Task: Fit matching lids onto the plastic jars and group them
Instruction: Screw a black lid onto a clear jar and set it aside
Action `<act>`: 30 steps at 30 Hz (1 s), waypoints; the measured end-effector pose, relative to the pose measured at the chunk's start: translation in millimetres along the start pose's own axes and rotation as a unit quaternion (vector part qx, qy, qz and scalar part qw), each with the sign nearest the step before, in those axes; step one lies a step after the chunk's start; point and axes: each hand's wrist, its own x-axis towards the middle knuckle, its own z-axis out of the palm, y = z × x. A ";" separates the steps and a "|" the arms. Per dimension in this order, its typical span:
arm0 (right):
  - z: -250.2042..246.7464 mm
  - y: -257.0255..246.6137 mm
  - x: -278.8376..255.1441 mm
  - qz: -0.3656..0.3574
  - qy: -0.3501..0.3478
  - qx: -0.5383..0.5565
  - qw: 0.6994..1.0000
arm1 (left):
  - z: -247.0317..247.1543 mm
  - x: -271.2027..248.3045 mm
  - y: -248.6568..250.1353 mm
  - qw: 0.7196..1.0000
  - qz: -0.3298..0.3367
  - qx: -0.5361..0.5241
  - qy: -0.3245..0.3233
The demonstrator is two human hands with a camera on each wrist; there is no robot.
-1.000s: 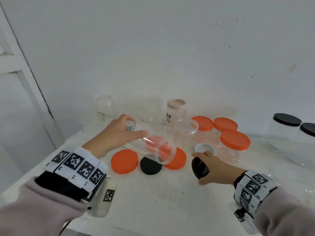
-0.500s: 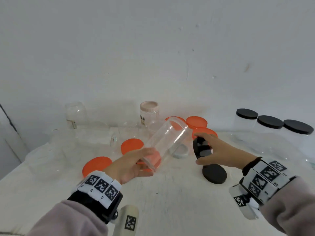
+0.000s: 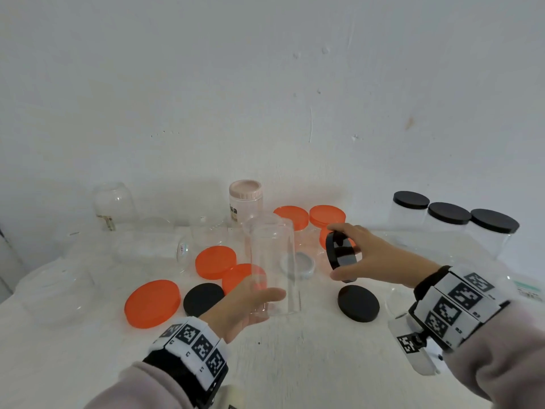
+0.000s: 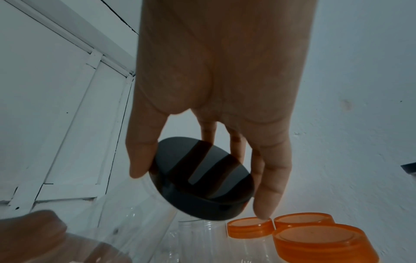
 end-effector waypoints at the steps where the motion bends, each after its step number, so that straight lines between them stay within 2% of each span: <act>1: 0.1 -0.8 0.2 -0.001 -0.002 -0.001 1.000 | 0.5 0.7 -0.7 1.000 0.004 0.022 -0.002; 5: 0.9 -6.9 0.0 -0.007 -0.011 -0.006 1.000 | 2.4 7.1 -9.2 0.984 -0.004 0.177 0.026; 7: 0.7 -11.5 0.6 -0.009 -0.013 -0.009 1.000 | 4.3 10.3 -15.9 0.976 -0.010 0.211 0.046; 11: 2.4 -20.7 3.5 -0.017 -0.014 -0.016 1.000 | 10.1 15.3 -27.7 0.975 0.009 0.213 0.066; 16: 10.2 -29.8 6.8 -0.042 -0.018 -0.035 0.998 | 15.0 20.2 -33.9 0.962 0.077 0.256 0.051; 24: 18.3 -43.3 10.0 -0.077 -0.039 -0.068 0.994 | 7.3 19.9 -41.5 0.955 0.071 0.287 0.013; 28: 20.5 -48.9 11.0 -0.080 -0.053 -0.091 0.991 | 10.3 20.6 -35.2 0.965 0.102 0.237 -0.045; 30: 21.8 -52.4 12.3 -0.080 -0.061 -0.111 0.989 | 12.4 18.7 -29.4 0.973 0.107 0.202 -0.027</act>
